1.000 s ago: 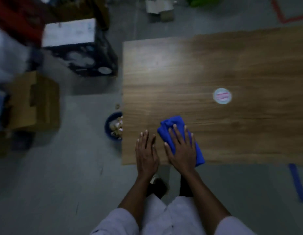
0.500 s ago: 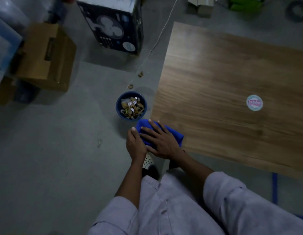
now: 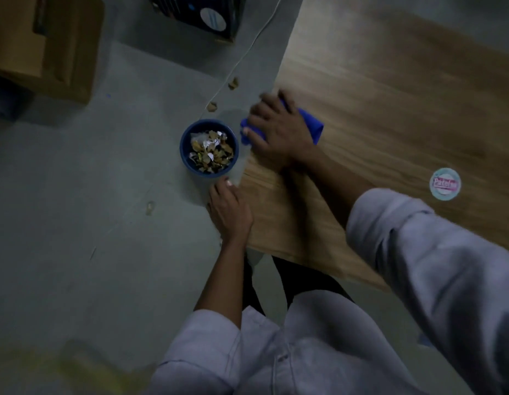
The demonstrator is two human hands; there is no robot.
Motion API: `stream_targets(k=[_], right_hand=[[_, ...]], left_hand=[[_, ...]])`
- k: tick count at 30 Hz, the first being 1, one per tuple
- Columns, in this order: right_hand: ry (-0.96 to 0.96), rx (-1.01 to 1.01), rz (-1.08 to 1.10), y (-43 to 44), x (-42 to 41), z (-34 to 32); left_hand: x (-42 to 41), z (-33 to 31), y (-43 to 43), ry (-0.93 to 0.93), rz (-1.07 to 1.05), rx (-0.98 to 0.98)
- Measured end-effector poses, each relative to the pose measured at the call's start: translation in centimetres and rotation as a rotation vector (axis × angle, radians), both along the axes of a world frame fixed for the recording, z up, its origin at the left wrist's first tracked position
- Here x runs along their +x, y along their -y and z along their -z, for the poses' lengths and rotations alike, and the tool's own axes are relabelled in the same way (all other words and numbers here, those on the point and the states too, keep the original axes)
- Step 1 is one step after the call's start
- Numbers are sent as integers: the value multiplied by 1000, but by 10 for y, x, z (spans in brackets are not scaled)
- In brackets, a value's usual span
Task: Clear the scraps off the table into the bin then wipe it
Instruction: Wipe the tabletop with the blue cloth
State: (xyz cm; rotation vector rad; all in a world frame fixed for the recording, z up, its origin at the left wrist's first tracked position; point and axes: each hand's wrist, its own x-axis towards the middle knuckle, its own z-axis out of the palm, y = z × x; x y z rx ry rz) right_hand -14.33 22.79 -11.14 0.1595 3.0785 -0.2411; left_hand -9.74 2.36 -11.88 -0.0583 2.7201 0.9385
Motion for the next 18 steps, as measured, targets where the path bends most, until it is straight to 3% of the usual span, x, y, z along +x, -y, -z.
stream_targets(k=[4, 8, 10, 12, 14, 18], right_hand=[[44, 16, 118, -36, -29, -9], [45, -16, 218, -9, -19, -19], [67, -68, 6, 24, 4, -17], [136, -170, -305, 46, 28, -17], [184, -234, -383, 35, 32, -8], [9, -131, -488, -10, 4, 4]], left_hand=[[-10, 0, -9, -68, 70, 92], [-9, -5, -29, -61, -121, 192], [-16, -12, -45, -161, -180, 269], [-22, -17, -60, -332, -68, 272], [-24, -20, -75, -414, 93, 250], [-37, -14, -106, -414, 196, 229]])
